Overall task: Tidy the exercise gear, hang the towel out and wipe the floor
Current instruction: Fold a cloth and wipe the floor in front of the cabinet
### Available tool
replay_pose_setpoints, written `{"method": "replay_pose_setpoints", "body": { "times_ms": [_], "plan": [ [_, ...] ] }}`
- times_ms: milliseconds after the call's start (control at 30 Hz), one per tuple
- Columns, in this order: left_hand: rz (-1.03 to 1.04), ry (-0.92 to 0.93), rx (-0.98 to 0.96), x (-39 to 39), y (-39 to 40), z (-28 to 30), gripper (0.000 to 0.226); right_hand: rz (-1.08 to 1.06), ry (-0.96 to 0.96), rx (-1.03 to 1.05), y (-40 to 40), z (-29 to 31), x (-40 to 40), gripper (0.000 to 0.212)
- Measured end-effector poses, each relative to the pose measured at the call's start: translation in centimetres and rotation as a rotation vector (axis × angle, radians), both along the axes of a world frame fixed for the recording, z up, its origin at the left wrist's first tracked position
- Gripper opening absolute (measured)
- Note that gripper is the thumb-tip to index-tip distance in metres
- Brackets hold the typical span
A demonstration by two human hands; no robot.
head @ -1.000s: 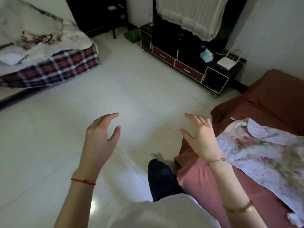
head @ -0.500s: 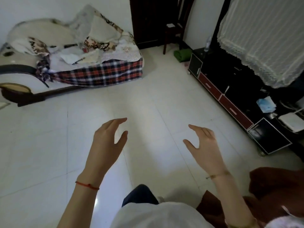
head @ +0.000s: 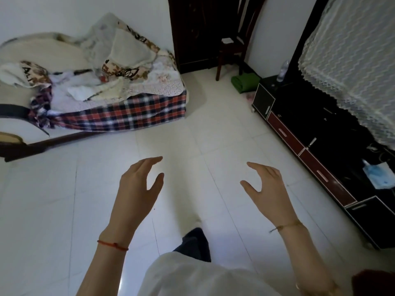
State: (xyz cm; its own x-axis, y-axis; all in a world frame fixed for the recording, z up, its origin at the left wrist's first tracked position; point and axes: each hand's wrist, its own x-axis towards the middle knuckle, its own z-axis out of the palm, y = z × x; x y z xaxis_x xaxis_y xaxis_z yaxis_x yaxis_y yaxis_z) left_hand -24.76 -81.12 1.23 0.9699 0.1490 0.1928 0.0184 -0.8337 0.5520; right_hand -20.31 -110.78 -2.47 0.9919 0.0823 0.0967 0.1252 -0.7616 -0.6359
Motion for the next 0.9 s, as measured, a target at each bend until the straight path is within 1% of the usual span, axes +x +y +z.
{"method": "replay_pose_setpoints", "body": {
  "times_ms": [233, 400, 533, 700, 900],
  "plan": [
    [-0.085, -0.01, 0.02, 18.8, 1.6, 1.6, 0.039, -0.094, -0.017, 0.02, 1.2, 1.2, 16.1, 0.049],
    [-0.157, 0.022, 0.019, 30.5, 0.9, 1.7, 0.039, -0.172, 0.031, 0.034, 0.4, 0.3, 25.3, 0.05],
    [-0.179, 0.031, 0.005, 40.4, -0.1, 0.7, 0.038, -0.197, 0.018, 0.012, -0.6, -0.8, 34.2, 0.049],
    [-0.188, 0.007, -0.01, 53.9, -1.6, 0.5, 0.037, -0.194, 0.004, 0.013, -2.0, -0.6, 47.7, 0.048],
    [-0.113, -0.052, -0.047, 69.1, -2.6, 1.8, 0.037, -0.09, -0.02, -0.02, -3.0, 0.8, 65.6, 0.05]
  ]
}}
